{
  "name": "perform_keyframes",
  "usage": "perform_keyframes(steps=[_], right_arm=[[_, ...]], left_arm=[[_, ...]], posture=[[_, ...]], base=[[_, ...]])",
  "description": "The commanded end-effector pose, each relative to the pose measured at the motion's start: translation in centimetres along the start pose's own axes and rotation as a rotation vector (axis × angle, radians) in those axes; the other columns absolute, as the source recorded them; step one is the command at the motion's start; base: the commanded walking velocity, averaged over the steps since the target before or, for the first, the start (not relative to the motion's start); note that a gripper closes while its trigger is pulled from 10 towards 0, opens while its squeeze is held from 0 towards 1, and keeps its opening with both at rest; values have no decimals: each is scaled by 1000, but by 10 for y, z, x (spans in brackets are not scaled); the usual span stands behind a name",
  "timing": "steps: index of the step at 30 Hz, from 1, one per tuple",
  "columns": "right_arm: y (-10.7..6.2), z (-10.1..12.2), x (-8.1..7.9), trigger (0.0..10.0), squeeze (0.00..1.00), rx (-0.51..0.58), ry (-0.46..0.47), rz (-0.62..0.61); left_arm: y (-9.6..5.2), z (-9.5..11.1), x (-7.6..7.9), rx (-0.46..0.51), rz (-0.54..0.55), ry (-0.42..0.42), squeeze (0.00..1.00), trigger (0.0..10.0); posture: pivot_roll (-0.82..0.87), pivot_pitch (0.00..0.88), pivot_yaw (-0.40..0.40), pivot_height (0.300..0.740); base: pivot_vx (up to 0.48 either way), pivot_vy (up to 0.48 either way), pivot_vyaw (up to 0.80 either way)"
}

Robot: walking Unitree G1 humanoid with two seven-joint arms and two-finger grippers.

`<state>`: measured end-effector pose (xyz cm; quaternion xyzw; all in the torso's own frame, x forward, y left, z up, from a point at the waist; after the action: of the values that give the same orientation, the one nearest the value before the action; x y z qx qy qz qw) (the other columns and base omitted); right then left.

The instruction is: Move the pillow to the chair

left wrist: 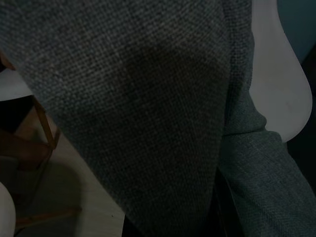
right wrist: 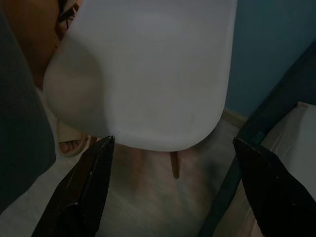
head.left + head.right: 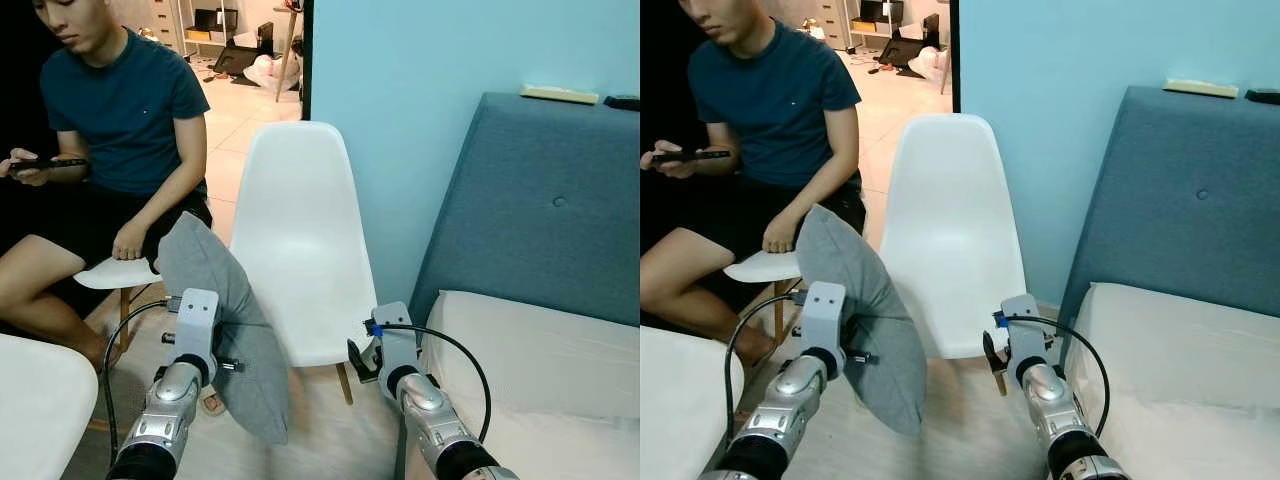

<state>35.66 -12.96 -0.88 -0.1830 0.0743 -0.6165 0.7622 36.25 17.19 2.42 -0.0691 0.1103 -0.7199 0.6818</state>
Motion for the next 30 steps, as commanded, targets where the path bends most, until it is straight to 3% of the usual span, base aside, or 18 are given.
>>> perform_keyframes(steps=[1, 15, 23, 30], right_arm=[[0, -1, -2, 10000, 0, 1, 14, 5], [0, -1, -4, 10000, 0, 9, 31, 7], [-1, -1, 5, 10000, 0, 13, 75, -30], [-3, -3, 11, 10000, 0, 20, 93, -64]], left_arm=[[5, 25, 1, 89, -6, -2, 0, 10000], [5, 28, -1, 103, -9, -8, 0, 10000], [5, 29, -1, 104, -11, -8, 0, 10000], [7, 29, 4, 97, -42, 12, 0, 10000]], posture=[[-1, 41, -6, 740], [2, 41, -7, 740], [1, 40, -2, 740], [-10, 33, 21, 740]], base=[[277, 0, 0], [314, 0, 0], [322, 0, 0], [319, 0, -800]])
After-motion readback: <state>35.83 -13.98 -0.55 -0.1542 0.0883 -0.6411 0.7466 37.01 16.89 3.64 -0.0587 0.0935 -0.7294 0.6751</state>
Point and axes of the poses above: a point about 5 cm out from each wrist's last joint towards the gripper, its own y axis pointing out of the wrist towards the gripper, its own z axis along the axis of the wrist's last joint, x = y × z, the point moved 6 cm from there along y, pointing out of the wrist towards the gripper, and after that the axes turned 1 degree about -y, right-handed, at the moved point
